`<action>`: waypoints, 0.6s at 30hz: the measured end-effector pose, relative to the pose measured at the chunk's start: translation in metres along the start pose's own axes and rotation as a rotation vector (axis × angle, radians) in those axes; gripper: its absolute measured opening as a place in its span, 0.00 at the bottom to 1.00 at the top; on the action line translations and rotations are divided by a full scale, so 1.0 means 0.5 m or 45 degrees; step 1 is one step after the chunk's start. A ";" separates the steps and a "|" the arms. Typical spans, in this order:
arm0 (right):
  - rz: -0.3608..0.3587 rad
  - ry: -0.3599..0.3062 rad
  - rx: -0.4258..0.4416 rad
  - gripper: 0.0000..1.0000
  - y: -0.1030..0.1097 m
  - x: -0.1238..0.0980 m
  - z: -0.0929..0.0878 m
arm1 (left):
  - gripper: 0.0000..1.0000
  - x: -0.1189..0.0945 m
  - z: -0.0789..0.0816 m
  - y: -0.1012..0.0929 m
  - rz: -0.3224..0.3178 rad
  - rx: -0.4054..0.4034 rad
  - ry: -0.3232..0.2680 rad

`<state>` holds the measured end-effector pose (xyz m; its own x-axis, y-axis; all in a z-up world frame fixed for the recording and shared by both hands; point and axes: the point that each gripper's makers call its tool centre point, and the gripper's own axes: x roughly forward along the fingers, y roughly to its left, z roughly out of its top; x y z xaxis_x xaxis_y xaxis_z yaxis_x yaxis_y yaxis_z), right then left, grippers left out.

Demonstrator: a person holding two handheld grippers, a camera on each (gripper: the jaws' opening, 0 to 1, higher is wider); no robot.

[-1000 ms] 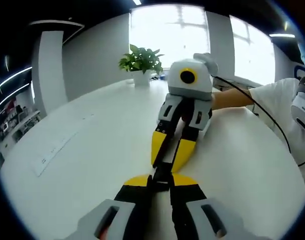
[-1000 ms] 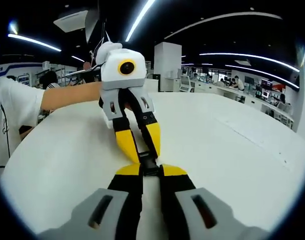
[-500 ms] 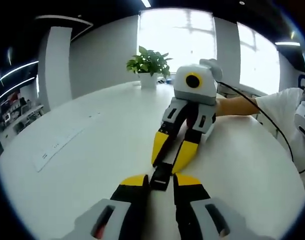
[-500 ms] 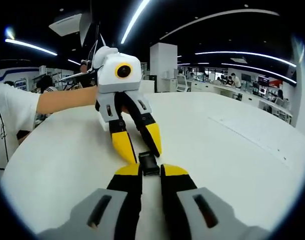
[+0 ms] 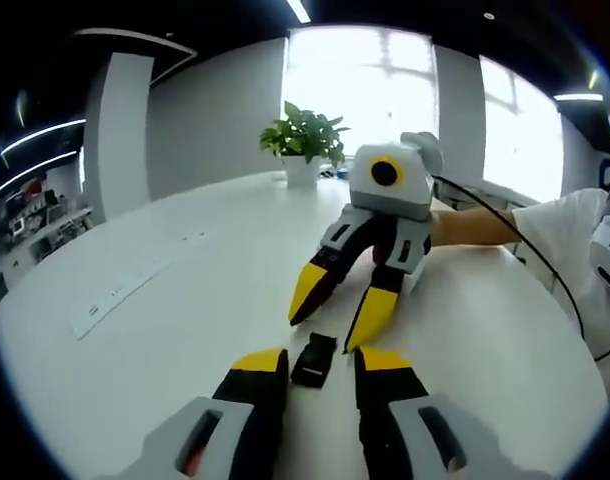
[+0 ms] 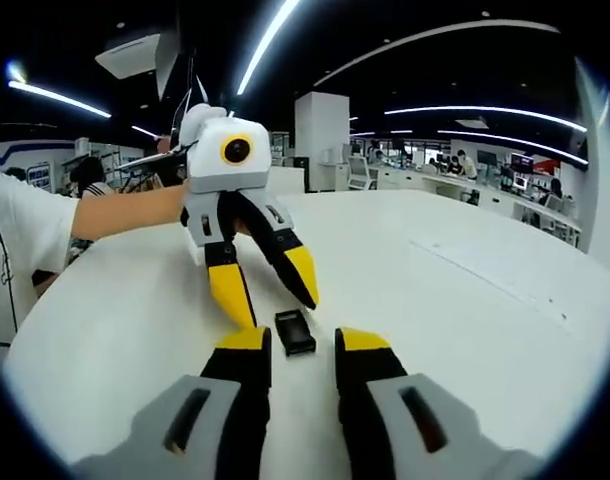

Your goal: Snap the two parts of the plastic buckle together until the buckle closes and remains connected.

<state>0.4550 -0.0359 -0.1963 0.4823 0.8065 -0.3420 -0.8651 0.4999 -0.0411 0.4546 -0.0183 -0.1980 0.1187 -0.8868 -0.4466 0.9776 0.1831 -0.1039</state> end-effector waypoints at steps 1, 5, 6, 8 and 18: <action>-0.002 -0.004 0.002 0.26 0.000 -0.002 0.003 | 0.29 -0.004 0.005 0.000 0.006 -0.002 -0.013; -0.028 -0.022 0.021 0.30 0.000 -0.014 0.019 | 0.40 -0.019 0.027 -0.014 0.035 0.021 -0.070; -0.041 -0.024 0.030 0.31 -0.001 -0.017 0.022 | 0.42 -0.022 0.030 -0.016 0.045 0.038 -0.074; -0.059 -0.041 0.049 0.35 -0.001 -0.024 0.029 | 0.45 -0.026 0.032 -0.020 0.059 0.059 -0.071; -0.195 -0.096 0.014 0.51 0.008 -0.080 0.054 | 0.55 -0.069 0.044 -0.065 0.186 0.103 -0.132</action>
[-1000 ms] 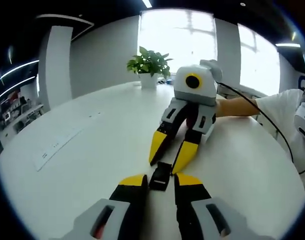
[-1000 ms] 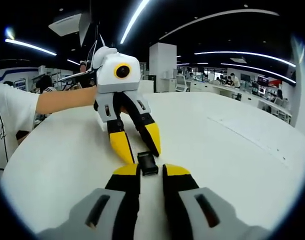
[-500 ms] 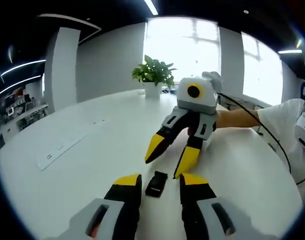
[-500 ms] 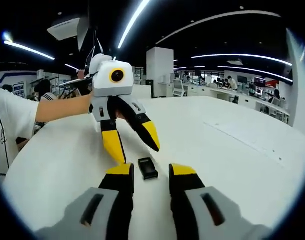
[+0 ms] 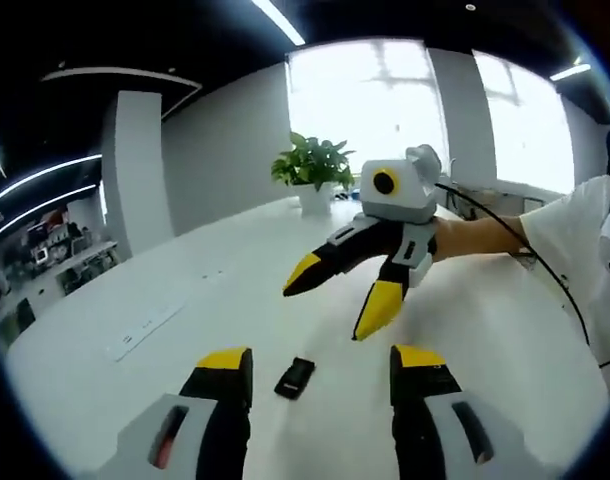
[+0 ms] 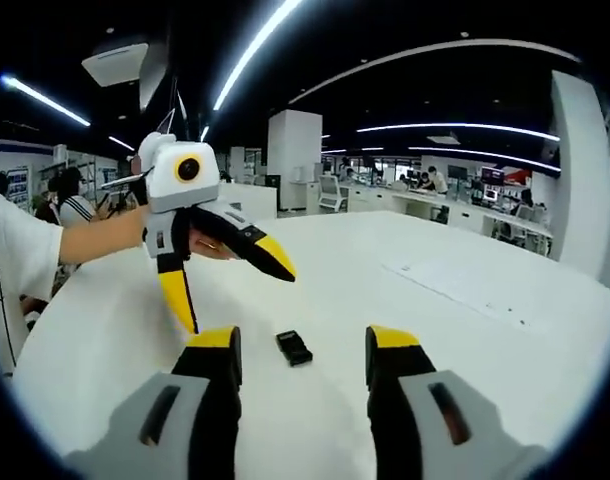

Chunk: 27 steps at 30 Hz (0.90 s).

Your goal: Snap the two parts of the plastic buckle together until the buckle closes and remains connected.

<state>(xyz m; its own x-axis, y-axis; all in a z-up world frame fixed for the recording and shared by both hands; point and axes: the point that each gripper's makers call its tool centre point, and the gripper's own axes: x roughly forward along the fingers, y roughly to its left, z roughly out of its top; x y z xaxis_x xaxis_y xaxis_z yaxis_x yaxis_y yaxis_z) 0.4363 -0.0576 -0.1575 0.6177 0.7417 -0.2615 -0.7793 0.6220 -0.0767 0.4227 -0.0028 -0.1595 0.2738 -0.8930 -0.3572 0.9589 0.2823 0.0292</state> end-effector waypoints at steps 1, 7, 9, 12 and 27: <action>-0.004 -0.006 0.007 0.52 0.002 -0.006 0.003 | 0.55 -0.005 0.002 -0.003 0.010 0.000 -0.010; -0.087 -0.049 -0.057 0.65 0.025 -0.055 0.026 | 0.65 -0.057 0.006 -0.022 0.117 0.002 -0.019; -0.095 -0.057 -0.070 0.69 0.040 -0.074 0.035 | 0.66 -0.073 0.008 -0.033 0.143 0.019 -0.023; -0.093 -0.081 -0.080 0.74 0.062 -0.100 0.052 | 0.65 -0.096 0.008 -0.051 0.163 0.047 -0.016; -0.083 -0.096 -0.176 1.00 0.179 -0.192 0.094 | 0.82 -0.200 0.044 -0.108 0.244 -0.185 -0.227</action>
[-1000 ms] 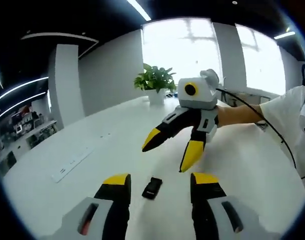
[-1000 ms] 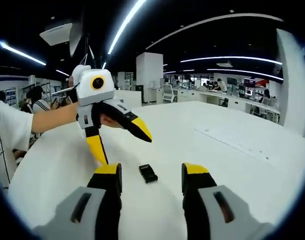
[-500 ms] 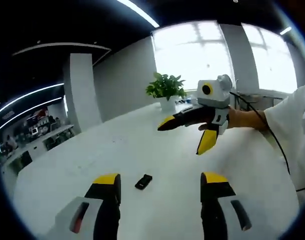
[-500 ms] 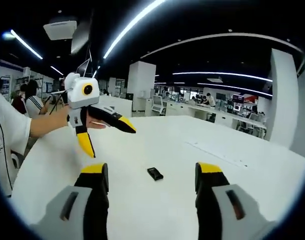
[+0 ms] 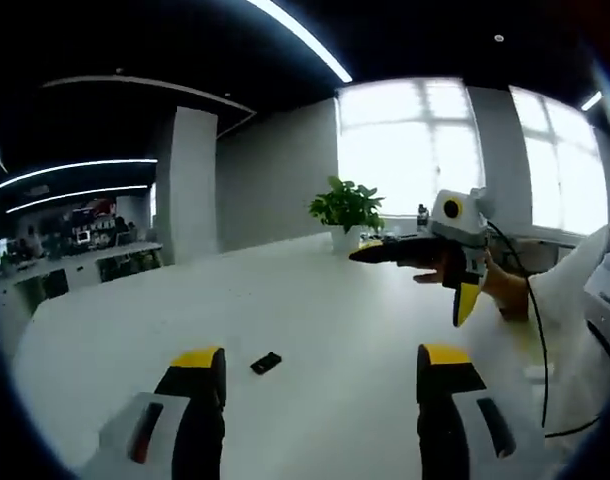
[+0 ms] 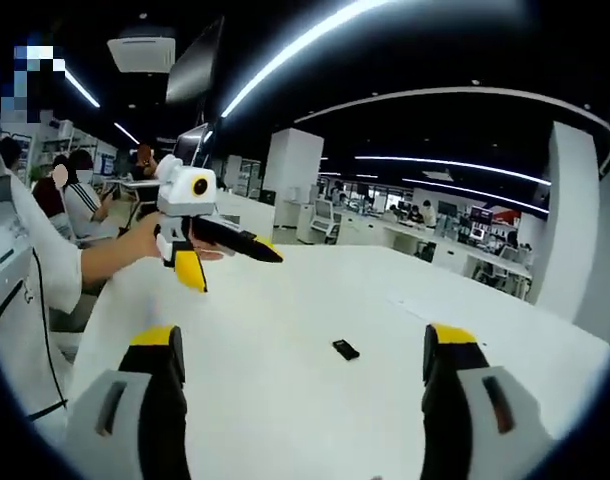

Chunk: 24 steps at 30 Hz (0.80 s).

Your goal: Snap the two parts of the plastic buckle together until the buckle closes and remains connected.

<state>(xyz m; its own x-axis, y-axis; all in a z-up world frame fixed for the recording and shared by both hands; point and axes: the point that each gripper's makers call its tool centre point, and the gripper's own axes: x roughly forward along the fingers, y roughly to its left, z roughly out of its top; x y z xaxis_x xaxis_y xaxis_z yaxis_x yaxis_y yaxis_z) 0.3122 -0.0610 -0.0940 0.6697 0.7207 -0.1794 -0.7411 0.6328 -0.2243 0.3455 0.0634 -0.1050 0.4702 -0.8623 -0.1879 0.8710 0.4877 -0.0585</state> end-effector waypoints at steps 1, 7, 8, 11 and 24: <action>-0.003 -0.002 -0.005 1.00 0.004 -0.005 0.003 | 0.84 -0.007 0.001 -0.002 0.020 -0.006 -0.005; -0.016 -0.017 0.013 1.00 0.021 -0.035 0.008 | 0.94 -0.051 0.010 -0.013 0.120 0.002 -0.041; -0.019 -0.020 0.018 1.00 0.024 -0.041 0.008 | 0.95 -0.059 0.007 -0.018 0.132 0.008 -0.038; -0.031 -0.027 0.027 1.00 0.029 -0.055 0.007 | 0.96 -0.074 -0.004 -0.031 0.132 -0.002 -0.021; -0.149 -0.058 0.101 1.00 0.037 -0.119 -0.026 | 0.99 -0.128 -0.071 -0.053 0.282 -0.069 0.025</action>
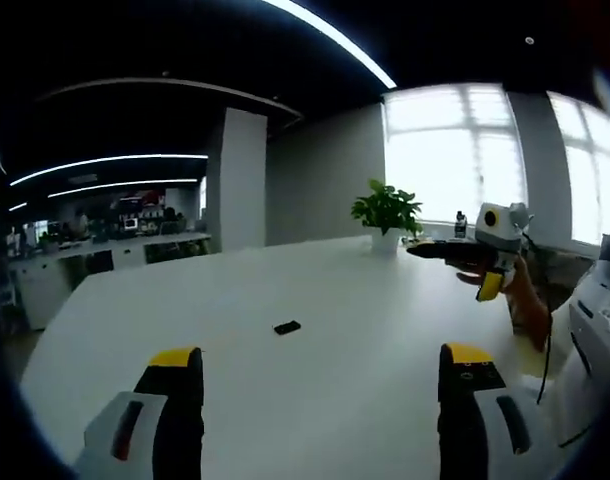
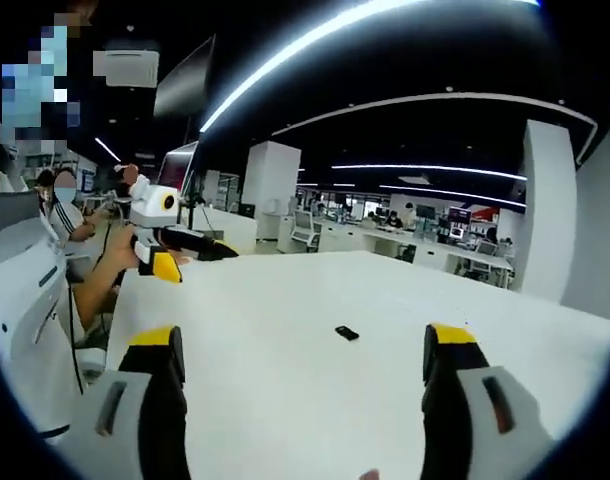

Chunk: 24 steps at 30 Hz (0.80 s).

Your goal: Snap the two parts of the plastic buckle together until the buckle closes and remains connected.

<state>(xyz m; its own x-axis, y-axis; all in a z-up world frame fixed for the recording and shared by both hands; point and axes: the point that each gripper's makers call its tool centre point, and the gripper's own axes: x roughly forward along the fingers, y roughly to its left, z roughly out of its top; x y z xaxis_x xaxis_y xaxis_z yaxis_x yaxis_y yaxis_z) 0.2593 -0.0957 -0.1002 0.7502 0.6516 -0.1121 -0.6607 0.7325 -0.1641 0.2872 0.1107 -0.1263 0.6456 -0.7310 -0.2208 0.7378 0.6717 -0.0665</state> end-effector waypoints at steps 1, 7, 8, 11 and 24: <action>-0.010 0.005 0.010 1.00 -0.001 -0.003 -0.008 | 0.99 -0.003 -0.006 0.000 0.014 -0.004 0.003; -0.059 0.051 0.062 1.00 0.001 -0.029 -0.057 | 0.99 -0.024 -0.043 0.003 0.083 -0.062 0.005; -0.066 0.064 0.060 1.00 0.002 -0.034 -0.063 | 0.99 -0.028 -0.048 0.002 0.080 -0.067 0.004; -0.135 0.064 0.063 1.00 -0.010 -0.053 -0.070 | 0.99 -0.039 -0.056 0.002 0.080 -0.094 -0.007; -0.277 0.112 0.124 1.00 -0.039 -0.114 -0.102 | 0.99 -0.096 -0.093 0.017 0.211 -0.145 -0.003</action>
<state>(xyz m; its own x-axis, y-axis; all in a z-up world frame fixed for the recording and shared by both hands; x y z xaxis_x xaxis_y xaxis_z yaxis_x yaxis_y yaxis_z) 0.2309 -0.1573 -0.1407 0.8713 0.4604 -0.1700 -0.4798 0.8718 -0.0985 0.2533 0.1573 -0.1616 0.7572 -0.6092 -0.2357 0.5942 0.7922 -0.1391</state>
